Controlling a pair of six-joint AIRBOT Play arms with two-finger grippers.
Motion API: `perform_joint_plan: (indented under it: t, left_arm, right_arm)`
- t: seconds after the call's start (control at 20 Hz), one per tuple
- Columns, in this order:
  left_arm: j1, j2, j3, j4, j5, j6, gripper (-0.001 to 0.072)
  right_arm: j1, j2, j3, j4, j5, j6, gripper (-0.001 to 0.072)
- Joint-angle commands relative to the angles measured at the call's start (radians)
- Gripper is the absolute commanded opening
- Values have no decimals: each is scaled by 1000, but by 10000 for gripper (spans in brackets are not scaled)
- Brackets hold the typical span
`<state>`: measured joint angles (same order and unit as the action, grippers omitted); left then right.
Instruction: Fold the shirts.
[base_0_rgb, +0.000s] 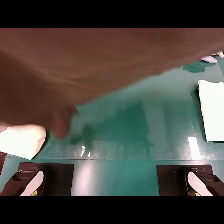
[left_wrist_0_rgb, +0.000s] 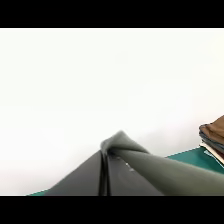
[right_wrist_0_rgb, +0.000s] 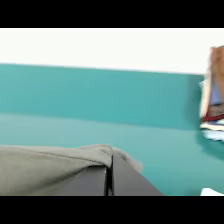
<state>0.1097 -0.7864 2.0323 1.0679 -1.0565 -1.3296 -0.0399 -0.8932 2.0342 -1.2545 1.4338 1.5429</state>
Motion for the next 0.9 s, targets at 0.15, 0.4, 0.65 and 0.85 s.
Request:
perform_joint_plan:
  t: [0.15, 0.4, 0.65, 0.85]
  left_arm:
    - [1, 3, -290, 1, -2, -8, 28]
    - [-11, -124, -623, -3, -29, -5, 28]
    - [-69, -478, -729, -9, 135, 101, 29]
    - [-51, -711, -642, -13, 183, 26, 30]
  right_arm:
    - [-23, -155, 16, 76, 118, 1, 11]
    - [84, -371, -248, 72, 105, 0, 11]
    - [92, -602, -349, 76, -78, -28, 11]
    - [90, -749, -270, 79, -100, -37, 19]
